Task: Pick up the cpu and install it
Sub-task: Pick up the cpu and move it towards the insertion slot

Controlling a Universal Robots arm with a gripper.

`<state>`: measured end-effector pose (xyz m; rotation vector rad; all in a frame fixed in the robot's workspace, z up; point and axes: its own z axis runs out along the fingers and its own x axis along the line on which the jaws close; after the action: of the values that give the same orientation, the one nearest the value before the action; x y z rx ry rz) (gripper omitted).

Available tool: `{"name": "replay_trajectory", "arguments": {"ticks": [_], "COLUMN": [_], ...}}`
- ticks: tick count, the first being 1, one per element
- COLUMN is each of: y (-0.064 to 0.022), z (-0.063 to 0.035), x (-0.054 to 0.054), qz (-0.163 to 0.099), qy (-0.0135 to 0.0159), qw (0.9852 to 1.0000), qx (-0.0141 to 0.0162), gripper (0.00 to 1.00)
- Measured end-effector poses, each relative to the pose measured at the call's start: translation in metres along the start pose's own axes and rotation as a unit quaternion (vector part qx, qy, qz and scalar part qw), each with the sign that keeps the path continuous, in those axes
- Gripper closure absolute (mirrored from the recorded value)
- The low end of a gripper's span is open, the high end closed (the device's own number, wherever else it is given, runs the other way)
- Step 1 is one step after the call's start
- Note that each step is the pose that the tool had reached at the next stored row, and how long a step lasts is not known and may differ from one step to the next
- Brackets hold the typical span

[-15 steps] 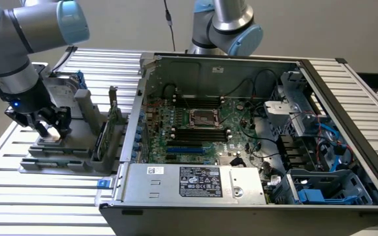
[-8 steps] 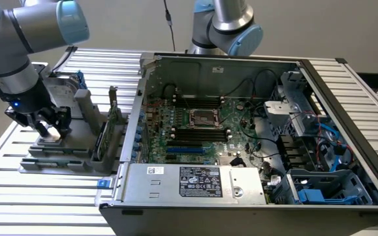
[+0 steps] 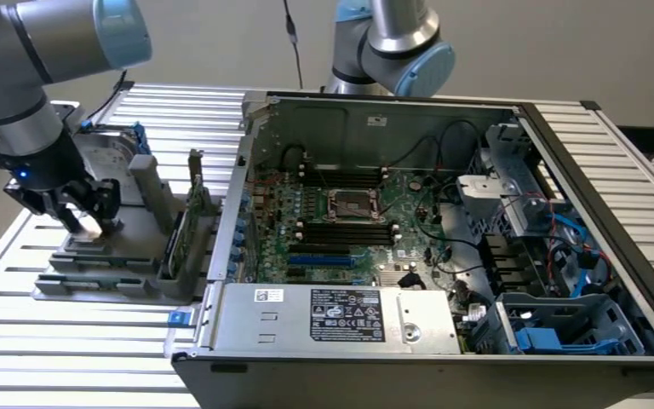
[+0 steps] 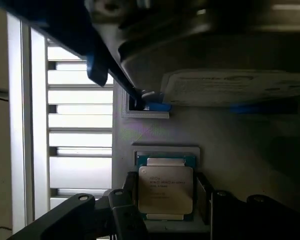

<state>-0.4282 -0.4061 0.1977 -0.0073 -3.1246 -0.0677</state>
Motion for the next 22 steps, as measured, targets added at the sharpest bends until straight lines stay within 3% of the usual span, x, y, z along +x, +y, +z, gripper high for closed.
{"name": "replay_trajectory", "arguments": {"ticks": [17,22], "y": [0.0033,0.0047], "z": [-0.0767,-0.0995], "x": [0.001,-0.003], "qz": [0.000,0.000], "qy": [0.0001,0.0002], "qw": [1.0000,1.0000], "qx": [-0.0001,-0.0001], "gripper": [0.45,0.45]}}
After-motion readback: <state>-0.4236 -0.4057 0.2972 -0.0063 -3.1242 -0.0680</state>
